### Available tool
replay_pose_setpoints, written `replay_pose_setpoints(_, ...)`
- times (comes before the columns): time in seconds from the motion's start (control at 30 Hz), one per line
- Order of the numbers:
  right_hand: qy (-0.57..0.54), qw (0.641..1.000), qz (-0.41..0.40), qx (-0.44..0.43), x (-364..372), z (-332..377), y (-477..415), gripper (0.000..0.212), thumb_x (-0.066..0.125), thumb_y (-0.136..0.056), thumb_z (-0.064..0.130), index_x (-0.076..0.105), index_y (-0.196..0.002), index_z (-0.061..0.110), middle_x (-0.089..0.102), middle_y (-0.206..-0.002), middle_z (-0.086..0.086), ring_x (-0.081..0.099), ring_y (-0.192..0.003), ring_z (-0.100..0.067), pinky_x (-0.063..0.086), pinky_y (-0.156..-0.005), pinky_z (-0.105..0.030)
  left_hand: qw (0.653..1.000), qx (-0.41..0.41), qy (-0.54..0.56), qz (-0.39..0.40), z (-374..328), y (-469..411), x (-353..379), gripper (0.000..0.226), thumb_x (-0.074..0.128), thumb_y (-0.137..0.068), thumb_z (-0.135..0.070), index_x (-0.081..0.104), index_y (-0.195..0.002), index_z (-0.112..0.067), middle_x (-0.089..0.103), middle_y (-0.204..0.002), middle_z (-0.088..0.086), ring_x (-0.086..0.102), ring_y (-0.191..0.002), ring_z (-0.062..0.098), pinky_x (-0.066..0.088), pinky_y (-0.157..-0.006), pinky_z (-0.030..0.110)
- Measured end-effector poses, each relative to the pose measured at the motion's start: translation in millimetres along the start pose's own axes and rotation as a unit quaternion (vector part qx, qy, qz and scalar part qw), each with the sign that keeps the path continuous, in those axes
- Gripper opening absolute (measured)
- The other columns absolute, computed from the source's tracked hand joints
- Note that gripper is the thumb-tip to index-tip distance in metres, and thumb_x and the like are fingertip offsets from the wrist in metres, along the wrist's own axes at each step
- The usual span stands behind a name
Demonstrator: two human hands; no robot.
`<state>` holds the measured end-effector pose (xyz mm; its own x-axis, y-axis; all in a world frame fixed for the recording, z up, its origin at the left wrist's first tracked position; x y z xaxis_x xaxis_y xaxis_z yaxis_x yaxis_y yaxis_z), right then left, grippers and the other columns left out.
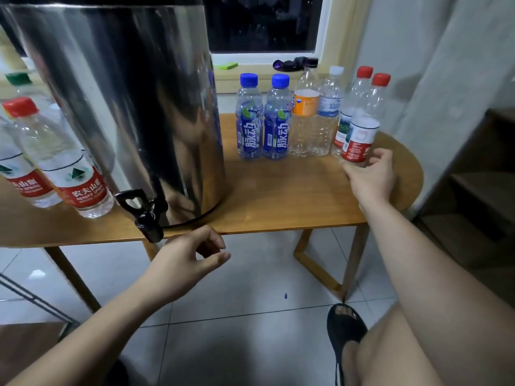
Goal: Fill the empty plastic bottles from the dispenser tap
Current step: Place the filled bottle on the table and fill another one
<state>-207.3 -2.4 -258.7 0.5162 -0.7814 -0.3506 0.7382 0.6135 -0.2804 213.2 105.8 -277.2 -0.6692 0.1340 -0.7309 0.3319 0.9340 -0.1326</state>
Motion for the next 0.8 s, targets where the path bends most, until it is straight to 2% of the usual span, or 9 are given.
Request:
replay_pose_setpoints(0.1, -0.003, 1.0, 0.005, 0.007, 5.9, 1.7, -12.1, 0.089, 0.099, -0.057, 0.056, 0.053, -0.129, 0.029, 0.064, -0.127, 0.003, 0.067, -0.114, -0.019, 0.059, -0.098, -0.044, 1.0, -0.005, 0.012, -0.001, -3.8, -4.9, 4.4, 0.014, 0.081, -0.095, -0.039, 0.069, -0.092, -0.032, 0.075, -0.089, -0.018, 0.071, -0.09, 0.008, 0.048, -0.07, 0.014)
replay_pose_setpoints(0.23, -0.024, 0.999, 0.022, 0.006, 25.0, -26.8, -51.9, 0.097, 0.095, -0.043, 0.07, 0.05, -0.124, 0.043, 0.068, -0.124, 0.01, 0.072, -0.108, -0.015, 0.066, -0.087, -0.045, 1.0, -0.003, 0.013, 0.0, -6.4, -9.2, 8.3, 0.014, 0.081, -0.096, -0.041, 0.068, -0.094, -0.034, 0.075, -0.088, -0.018, 0.071, -0.088, 0.007, 0.047, -0.068, 0.014)
replay_pose_setpoints(0.3, -0.028, 0.999, 0.03, -0.001, 21.3, -15.5, -46.4, 0.091, 0.097, -0.047, 0.067, 0.052, -0.123, 0.042, 0.068, -0.123, 0.011, 0.072, -0.107, -0.012, 0.067, -0.085, -0.043, 1.0, -0.001, 0.01, 0.001, -7.2, -10.3, 9.7, 0.014, 0.08, -0.096, -0.042, 0.068, -0.094, -0.035, 0.075, -0.09, -0.018, 0.071, -0.089, 0.007, 0.048, -0.068, 0.014)
replay_pose_setpoints(0.4, -0.046, 0.998, 0.038, -0.002, 15.1, 3.4, -31.3, 0.078, 0.101, -0.063, 0.048, 0.058, -0.126, 0.032, 0.071, -0.12, 0.011, 0.073, -0.098, -0.004, 0.067, -0.082, -0.036, 1.0, 0.0, 0.014, 0.003, -7.8, -11.4, 10.6, 0.014, 0.08, -0.096, -0.042, 0.069, -0.095, -0.035, 0.075, -0.09, -0.018, 0.072, -0.089, 0.007, 0.047, -0.067, 0.013)
replay_pose_setpoints(0.47, -0.053, 0.998, 0.036, -0.011, 15.5, 4.9, -29.9, 0.074, 0.101, -0.067, 0.044, 0.059, -0.127, 0.031, 0.073, -0.12, 0.012, 0.073, -0.099, -0.004, 0.067, -0.082, -0.035, 1.0, 0.0, 0.012, 0.001, -8.3, -11.7, 10.1, 0.014, 0.081, -0.096, -0.042, 0.069, -0.095, -0.035, 0.075, -0.09, -0.018, 0.071, -0.088, 0.007, 0.047, -0.067, 0.012)
replay_pose_setpoints(0.6, -0.046, 0.997, 0.048, -0.026, 12.3, 7.3, -23.3, 0.07, 0.098, -0.075, 0.038, 0.06, -0.133, 0.025, 0.071, -0.126, 0.008, 0.069, -0.101, -0.004, 0.057, -0.079, -0.024, 1.0, -0.001, 0.014, -0.003, -12.0, -10.1, 9.7, 0.014, 0.081, -0.095, -0.04, 0.069, -0.096, -0.034, 0.075, -0.088, -0.018, 0.069, -0.082, 0.004, 0.047, -0.067, 0.012)
replay_pose_setpoints(0.7, -0.039, 0.997, 0.062, -0.037, 7.9, 11.4, -14.2, 0.069, 0.097, -0.075, 0.041, 0.059, -0.132, 0.026, 0.072, -0.126, 0.007, 0.07, -0.108, -0.01, 0.06, -0.087, -0.031, 1.0, 0.002, 0.017, 0.0, -14.1, -8.4, 7.8, 0.014, 0.081, -0.095, -0.041, 0.068, -0.097, -0.035, 0.076, -0.089, -0.018, 0.069, -0.082, 0.003, 0.047, -0.066, 0.013)
replay_pose_setpoints(0.8, -0.041, 0.993, 0.104, -0.044, 4.4, 11.3, 0.7, 0.068, 0.097, -0.075, 0.045, 0.06, -0.13, 0.029, 0.072, -0.123, 0.01, 0.07, -0.106, -0.007, 0.062, -0.091, -0.037, 1.0, 0.007, 0.019, 0.0, -17.1, -4.2, 3.3, 0.015, 0.08, -0.095, -0.042, 0.067, -0.1, -0.037, 0.076, -0.089, -0.019, 0.069, -0.084, 0.004, 0.047, -0.065, 0.015)
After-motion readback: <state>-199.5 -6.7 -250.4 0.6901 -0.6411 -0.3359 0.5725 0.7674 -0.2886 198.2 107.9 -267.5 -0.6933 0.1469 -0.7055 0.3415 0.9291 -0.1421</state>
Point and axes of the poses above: each hand's wrist, its own y-axis away from the middle knuckle, its own x-axis out of the palm, z = x × y, the point moved 2 cm from there along -y, towards the middle knuckle
